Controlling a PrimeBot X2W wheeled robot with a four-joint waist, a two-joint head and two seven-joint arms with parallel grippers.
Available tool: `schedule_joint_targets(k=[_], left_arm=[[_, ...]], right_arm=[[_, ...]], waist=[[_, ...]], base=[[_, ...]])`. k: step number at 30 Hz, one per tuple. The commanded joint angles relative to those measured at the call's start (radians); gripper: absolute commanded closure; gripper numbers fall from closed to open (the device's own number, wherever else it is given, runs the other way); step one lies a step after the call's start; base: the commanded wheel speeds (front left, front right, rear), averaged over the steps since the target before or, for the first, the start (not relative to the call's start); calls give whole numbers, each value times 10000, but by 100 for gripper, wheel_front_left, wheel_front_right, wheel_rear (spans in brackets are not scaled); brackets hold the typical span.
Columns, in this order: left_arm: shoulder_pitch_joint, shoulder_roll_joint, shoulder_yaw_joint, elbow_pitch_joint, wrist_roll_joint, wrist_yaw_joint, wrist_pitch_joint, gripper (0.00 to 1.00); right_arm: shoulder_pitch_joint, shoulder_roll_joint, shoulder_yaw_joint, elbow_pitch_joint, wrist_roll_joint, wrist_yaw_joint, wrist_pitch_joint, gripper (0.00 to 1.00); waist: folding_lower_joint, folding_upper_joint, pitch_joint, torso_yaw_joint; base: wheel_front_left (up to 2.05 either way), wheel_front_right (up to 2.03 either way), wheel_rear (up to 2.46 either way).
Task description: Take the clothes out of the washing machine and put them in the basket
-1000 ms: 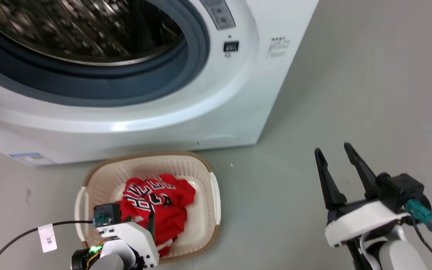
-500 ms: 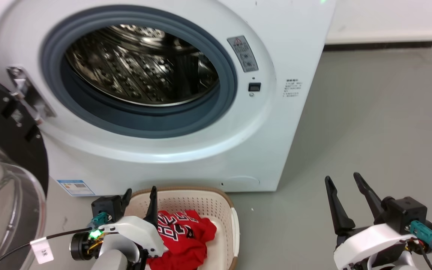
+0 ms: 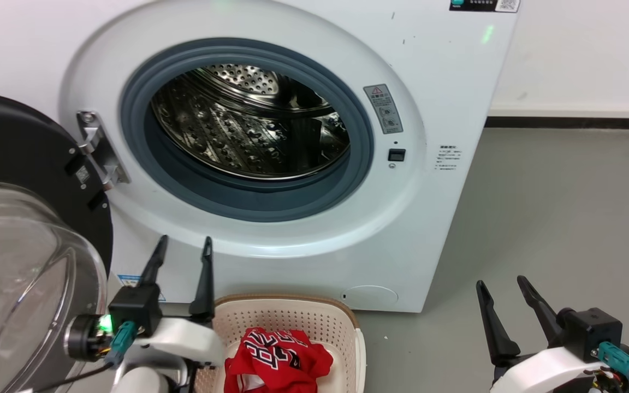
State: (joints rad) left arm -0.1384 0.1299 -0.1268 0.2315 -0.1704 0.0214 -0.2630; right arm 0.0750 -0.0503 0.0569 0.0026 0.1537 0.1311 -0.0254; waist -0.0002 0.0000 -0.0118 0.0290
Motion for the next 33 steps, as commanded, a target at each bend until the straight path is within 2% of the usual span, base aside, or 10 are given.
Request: schedule_joint_targets(k=[1,12,20,33], left_arm=[[142,73,19,-125,44,62,-22,0],[1648,495,326,-1581,76,576,581,0],[2157,415,358,-1504,-232,593,706,0],[1770,521,231,-1121,-384,497,665,0]], right_arm=[[135,3,-20,-28,-26,-7,-7,0],[415,3,-276,-258,-364,-7,79,0],[725,3,-447,-499,-560,-7,196,0],[717,3,-439,-775,-623,-7,363,0]], waist=[[2,0,-51,59],[2,0,-328,217],[2,0,-434,182],[2,0,-418,66]], base=[[0,0,0],[0,0,0],[0,0,0],[0,0,0]])
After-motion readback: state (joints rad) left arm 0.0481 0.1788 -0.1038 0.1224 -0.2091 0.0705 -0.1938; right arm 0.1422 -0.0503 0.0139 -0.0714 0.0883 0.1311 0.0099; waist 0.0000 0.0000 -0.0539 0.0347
